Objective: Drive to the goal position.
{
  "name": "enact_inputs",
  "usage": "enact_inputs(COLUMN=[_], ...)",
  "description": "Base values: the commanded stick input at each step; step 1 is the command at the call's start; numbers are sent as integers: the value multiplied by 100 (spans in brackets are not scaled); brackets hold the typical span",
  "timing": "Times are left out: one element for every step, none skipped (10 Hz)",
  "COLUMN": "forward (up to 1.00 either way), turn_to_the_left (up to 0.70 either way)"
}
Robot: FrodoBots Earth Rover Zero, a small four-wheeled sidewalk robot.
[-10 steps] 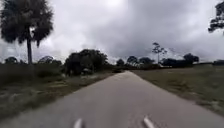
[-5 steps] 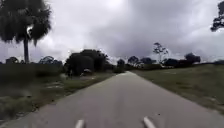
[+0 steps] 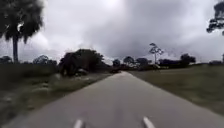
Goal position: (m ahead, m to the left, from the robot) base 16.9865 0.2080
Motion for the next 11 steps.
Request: enact_inputs(forward=[85, 85, 85, 85, 85, 85, 85, 85, 85, 85, 85], turn_to_the_left=[0, 0, 0, 0, 0, 0, 0, 0, 0, 0, 0])
